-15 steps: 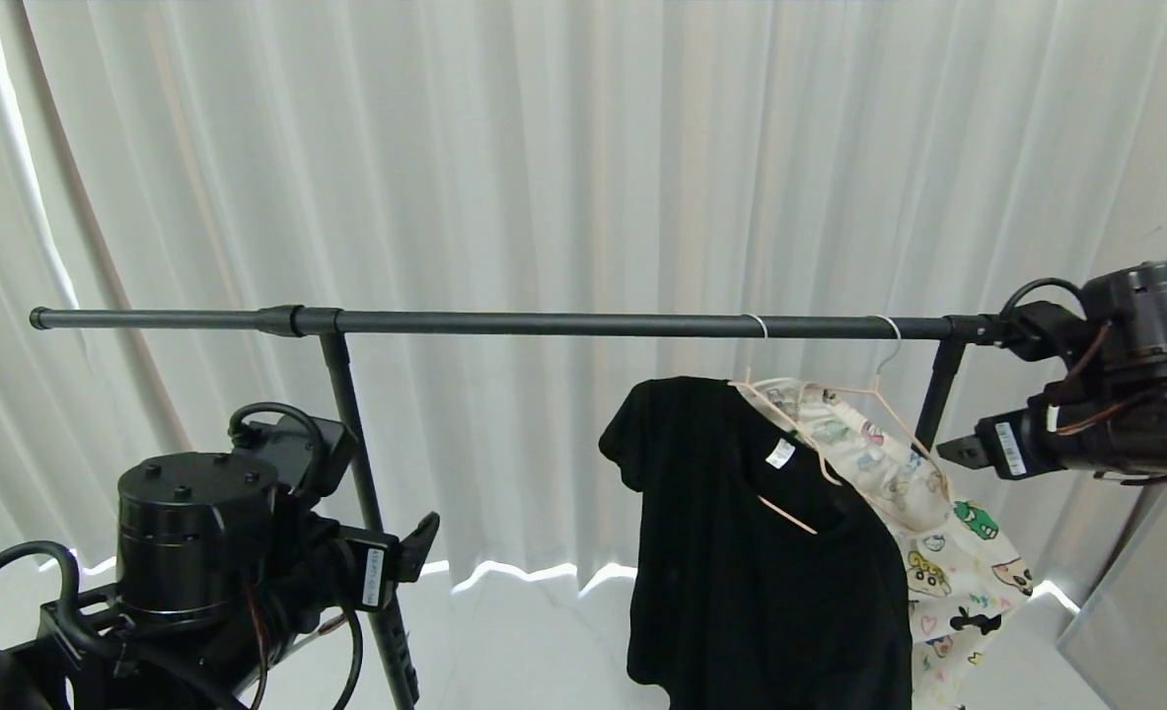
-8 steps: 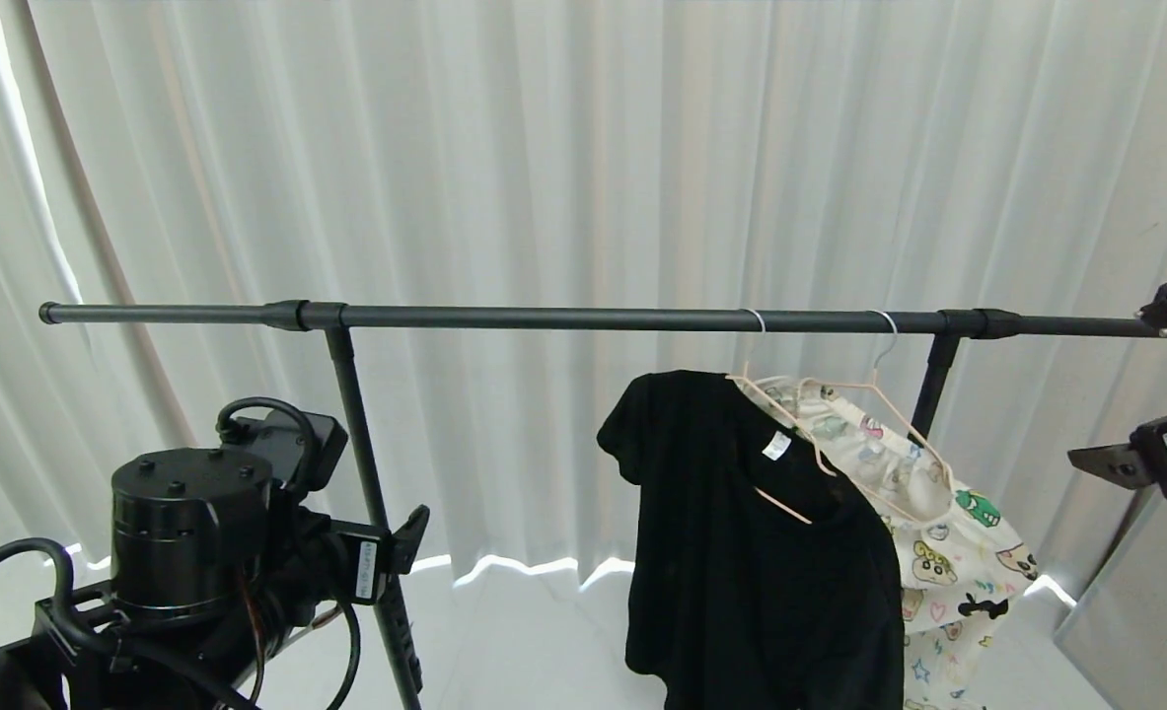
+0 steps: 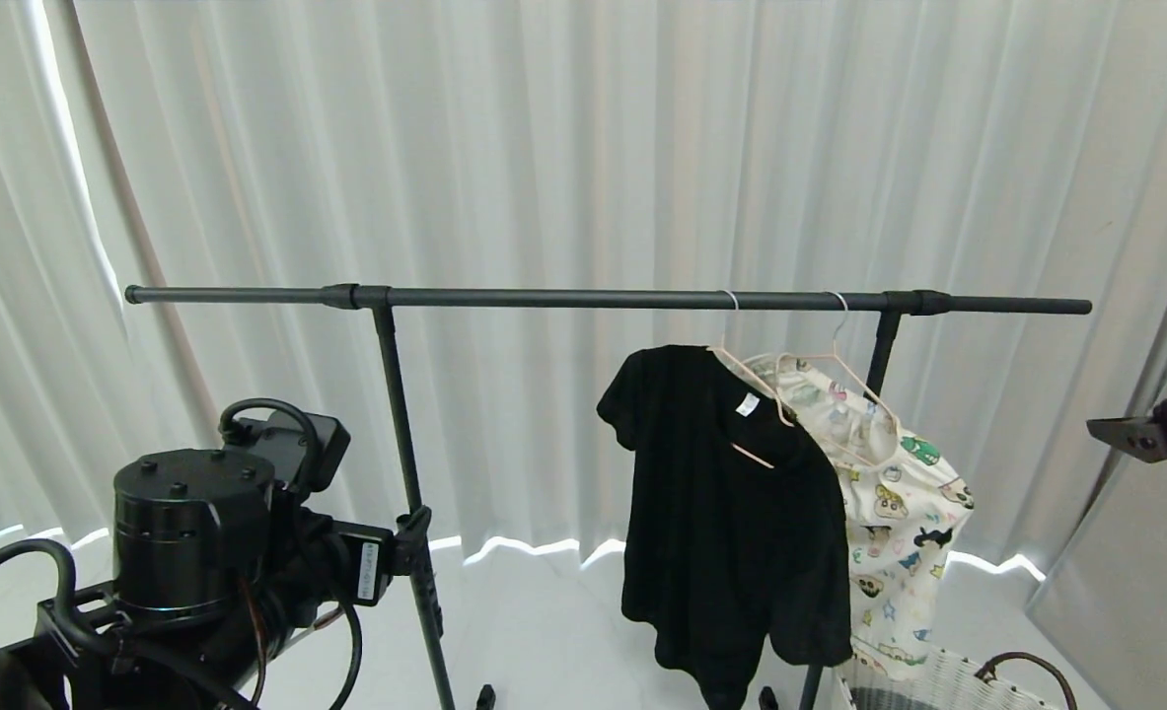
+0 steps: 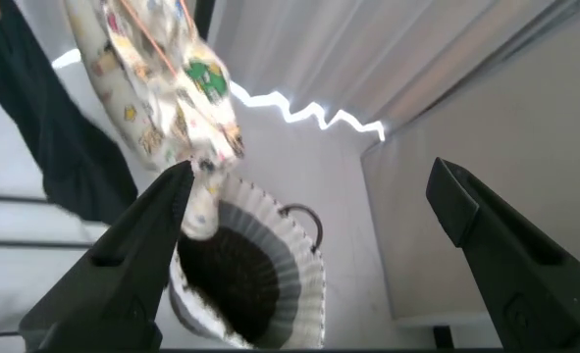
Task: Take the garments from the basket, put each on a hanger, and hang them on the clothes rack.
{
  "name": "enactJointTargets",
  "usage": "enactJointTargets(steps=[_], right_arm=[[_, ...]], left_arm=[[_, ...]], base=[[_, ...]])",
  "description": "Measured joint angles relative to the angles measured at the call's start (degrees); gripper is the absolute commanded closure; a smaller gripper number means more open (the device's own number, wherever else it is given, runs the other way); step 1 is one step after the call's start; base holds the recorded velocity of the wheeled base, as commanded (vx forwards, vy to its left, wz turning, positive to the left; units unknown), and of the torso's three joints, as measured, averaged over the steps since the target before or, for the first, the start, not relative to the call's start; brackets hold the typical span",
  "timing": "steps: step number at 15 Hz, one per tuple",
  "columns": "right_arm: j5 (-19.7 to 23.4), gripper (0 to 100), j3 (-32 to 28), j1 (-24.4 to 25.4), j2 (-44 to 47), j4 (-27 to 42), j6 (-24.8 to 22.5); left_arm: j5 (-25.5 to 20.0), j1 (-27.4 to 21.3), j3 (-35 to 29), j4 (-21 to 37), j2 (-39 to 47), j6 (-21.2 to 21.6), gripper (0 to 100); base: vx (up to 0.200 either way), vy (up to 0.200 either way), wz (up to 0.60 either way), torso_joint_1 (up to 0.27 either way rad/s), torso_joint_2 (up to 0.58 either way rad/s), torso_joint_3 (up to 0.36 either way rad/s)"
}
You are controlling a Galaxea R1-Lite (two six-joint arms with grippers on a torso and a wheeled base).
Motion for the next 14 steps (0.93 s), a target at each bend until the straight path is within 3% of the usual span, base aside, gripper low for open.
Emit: enactJointTargets(steps=[5, 14], right_arm=[[-2.0, 0, 0.0, 0.0, 0.3, -0.9, 0.0], [-2.7, 0, 4.2, -0.4, 0.0, -7.9, -0.1]], left_arm=[[-0.1, 0.0, 0.0, 0.0, 0.2, 0.0, 0], [-0.1, 0.0, 0.1, 0.0, 0.3, 0.0, 0]], base=[[-0.200, 0.000, 0.00, 0.002, 0.00, 0.000], [0.000, 0.000, 0.00, 0.000, 0.00, 0.000]])
